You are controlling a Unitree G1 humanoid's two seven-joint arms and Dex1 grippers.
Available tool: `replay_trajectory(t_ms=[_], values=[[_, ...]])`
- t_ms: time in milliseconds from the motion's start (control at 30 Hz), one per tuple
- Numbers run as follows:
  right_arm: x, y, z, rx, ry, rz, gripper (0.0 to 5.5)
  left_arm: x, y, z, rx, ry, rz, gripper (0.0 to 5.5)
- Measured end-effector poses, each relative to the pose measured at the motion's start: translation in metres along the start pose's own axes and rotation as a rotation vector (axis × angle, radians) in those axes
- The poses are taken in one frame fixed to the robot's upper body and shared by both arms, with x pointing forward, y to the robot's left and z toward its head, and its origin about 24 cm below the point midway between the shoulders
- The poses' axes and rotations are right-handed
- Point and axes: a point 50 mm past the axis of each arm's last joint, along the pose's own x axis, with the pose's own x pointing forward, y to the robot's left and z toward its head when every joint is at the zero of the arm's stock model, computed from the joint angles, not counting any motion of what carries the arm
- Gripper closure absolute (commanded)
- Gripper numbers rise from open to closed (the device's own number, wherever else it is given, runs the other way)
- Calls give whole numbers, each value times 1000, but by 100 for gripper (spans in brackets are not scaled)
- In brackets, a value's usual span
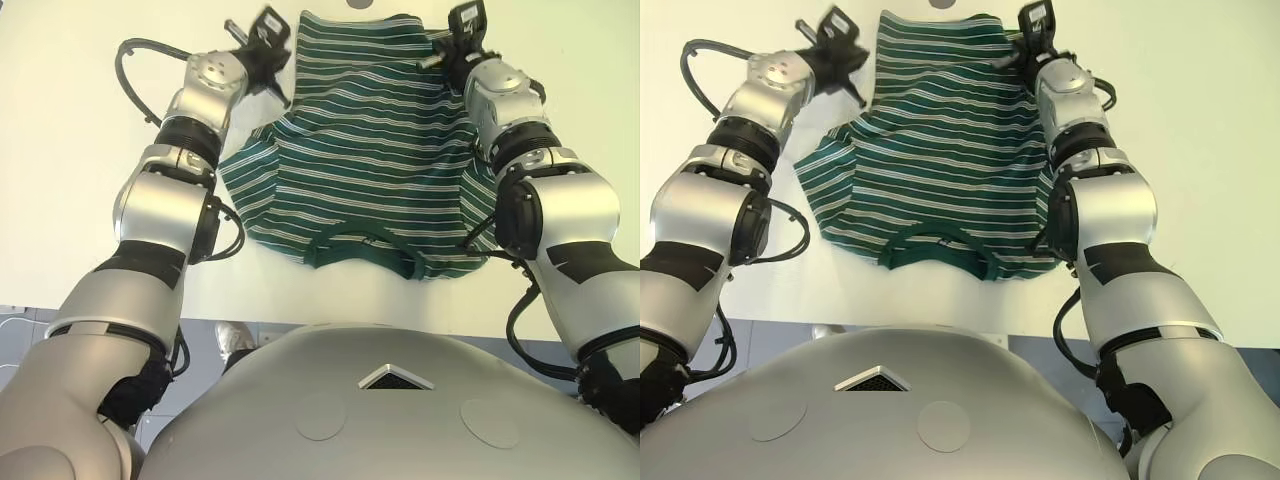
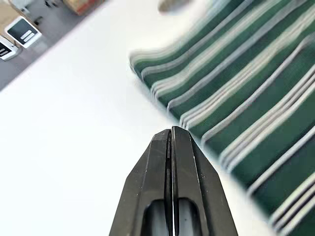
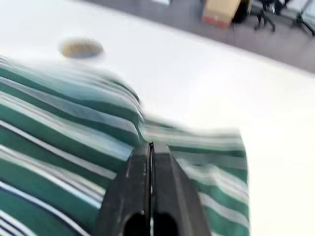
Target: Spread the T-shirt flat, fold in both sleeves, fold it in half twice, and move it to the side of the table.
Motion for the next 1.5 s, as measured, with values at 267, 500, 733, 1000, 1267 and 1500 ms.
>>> replay_trajectory(t_ms=[267, 500, 733, 1000, 1267, 1500], values=[[-38, 7, 3, -78, -192, 155, 550, -127, 19, -66, -375, 130, -32, 400], [-84, 2, -11, -25, -81, 59, 550, -197, -12, -87, -606, 330, -140, 400], [-83, 3, -14, -15, -43, 53, 550, -187, -18, -99, -613, 315, -149, 418], [-78, 0, -13, -17, -31, 51, 550, -173, -18, -101, -650, 263, -138, 548], [-78, -1, -16, -27, -24, 48, 550, -175, -24, -83, -708, 110, -238, 548], [-77, -5, -17, -37, -10, 43, 550, -139, -81, -34, -623, 8, -505, 548]])
